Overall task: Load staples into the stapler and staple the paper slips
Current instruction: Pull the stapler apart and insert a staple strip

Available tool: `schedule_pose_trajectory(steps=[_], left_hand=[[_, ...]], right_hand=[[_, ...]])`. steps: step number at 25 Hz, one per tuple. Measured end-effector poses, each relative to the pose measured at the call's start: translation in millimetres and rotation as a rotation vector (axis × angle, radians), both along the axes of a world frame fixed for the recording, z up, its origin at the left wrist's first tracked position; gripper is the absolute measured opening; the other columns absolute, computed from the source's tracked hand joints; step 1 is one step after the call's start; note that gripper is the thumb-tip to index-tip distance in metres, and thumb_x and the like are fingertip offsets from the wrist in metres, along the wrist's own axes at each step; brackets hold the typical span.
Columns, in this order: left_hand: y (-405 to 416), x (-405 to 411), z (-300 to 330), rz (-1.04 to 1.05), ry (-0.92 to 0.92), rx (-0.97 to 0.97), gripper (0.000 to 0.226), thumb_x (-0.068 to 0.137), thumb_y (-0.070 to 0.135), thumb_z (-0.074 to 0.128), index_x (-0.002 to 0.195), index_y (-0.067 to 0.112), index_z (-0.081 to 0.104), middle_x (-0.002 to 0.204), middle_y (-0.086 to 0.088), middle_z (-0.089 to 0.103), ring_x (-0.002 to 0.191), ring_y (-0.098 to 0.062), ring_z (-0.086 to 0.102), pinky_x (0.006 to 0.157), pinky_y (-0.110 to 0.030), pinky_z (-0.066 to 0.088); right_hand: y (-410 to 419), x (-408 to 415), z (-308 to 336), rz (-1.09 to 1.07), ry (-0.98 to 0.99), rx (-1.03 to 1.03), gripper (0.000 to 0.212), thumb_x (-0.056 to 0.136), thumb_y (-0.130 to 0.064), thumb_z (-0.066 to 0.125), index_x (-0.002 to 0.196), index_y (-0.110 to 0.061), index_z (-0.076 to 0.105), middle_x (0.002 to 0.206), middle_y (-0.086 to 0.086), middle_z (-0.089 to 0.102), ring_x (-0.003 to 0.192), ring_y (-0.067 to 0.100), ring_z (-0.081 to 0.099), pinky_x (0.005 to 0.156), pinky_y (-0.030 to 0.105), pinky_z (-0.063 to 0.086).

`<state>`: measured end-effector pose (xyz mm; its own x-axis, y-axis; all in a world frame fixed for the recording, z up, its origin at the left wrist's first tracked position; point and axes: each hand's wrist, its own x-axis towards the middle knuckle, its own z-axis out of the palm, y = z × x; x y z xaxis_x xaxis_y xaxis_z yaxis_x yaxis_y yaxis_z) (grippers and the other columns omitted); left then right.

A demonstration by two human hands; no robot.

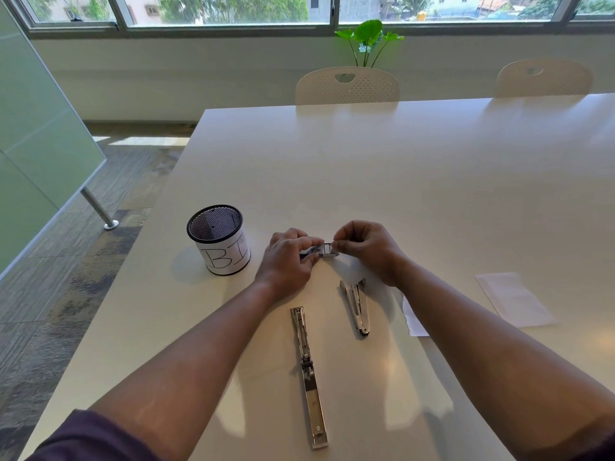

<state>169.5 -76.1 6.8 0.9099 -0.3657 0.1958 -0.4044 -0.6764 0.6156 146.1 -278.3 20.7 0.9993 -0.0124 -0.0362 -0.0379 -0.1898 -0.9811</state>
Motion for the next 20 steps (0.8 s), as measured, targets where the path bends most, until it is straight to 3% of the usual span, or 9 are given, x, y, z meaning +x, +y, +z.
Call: schedule_pose_trajectory(steps=[5,7,11,15,17,20], left_hand=[[0.3,1.4,-2.1,0.000,-0.005,-0.008,0.032,0.096,0.029,0.066,0.127,0.031,0.069,0.113,0.014,0.056,0.111,-0.011,0.040,0.100,-0.032,0.038],[0.7,1.9,-3.2,-0.004,-0.009,-0.012,0.032,0.096,0.029,0.066,0.128,0.031,0.069,0.113,0.014,0.056,0.110,-0.010,0.039,0.099,-0.031,0.037],[0.7,2.7,-4.2,-0.008,-0.018,-0.002,0.033,0.096,0.029,0.066,0.128,0.031,0.068,0.115,0.012,0.057,0.110,-0.011,0.039,0.098,-0.032,0.037],[0.8,3.2,-4.5,-0.005,-0.022,-0.005,0.032,0.095,0.028,0.067,0.127,0.031,0.069,0.115,0.012,0.058,0.109,-0.011,0.039,0.099,-0.031,0.037],[0.5,3.4,-4.4,-0.004,-0.024,-0.007,0.032,0.095,0.029,0.067,0.127,0.031,0.069,0.115,0.012,0.058,0.110,-0.011,0.039,0.099,-0.031,0.037],[0.4,3.0,-4.7,0.000,-0.027,-0.007,0.032,0.095,0.031,0.067,0.126,0.032,0.069,0.114,0.013,0.057,0.111,-0.012,0.041,0.098,-0.030,0.037]], right_hand=[[-3.6,-0.9,-0.6,-0.018,-0.007,0.062,0.010,0.085,-0.004,0.077,0.091,-0.011,0.072,0.078,0.000,0.068,0.071,0.010,0.060,0.069,0.023,0.049],[-4.8,-2.8,0.3,-0.021,0.014,-0.041,0.019,0.083,-0.013,0.082,0.099,-0.017,0.073,0.078,-0.003,0.062,0.068,0.008,0.054,0.064,0.023,0.046],[-0.9,-3.3,0.4,0.013,-0.056,-0.316,0.022,0.079,-0.021,0.085,0.099,-0.023,0.077,0.102,-0.002,0.062,0.083,0.008,0.053,0.071,0.023,0.048],[1.9,-4.2,1.9,0.009,-0.067,-0.280,0.007,0.084,-0.016,0.080,0.090,-0.014,0.079,0.106,0.003,0.065,0.083,0.012,0.055,0.075,0.033,0.050],[-1.5,-2.9,2.7,-0.015,-0.034,-0.164,0.007,0.086,-0.013,0.078,0.091,-0.008,0.078,0.106,0.011,0.068,0.087,0.017,0.060,0.081,0.041,0.053],[-4.6,-1.2,3.4,0.040,-0.001,-0.028,0.008,0.088,-0.013,0.076,0.090,-0.005,0.079,0.108,0.006,0.067,0.097,0.015,0.064,0.091,0.037,0.052]])
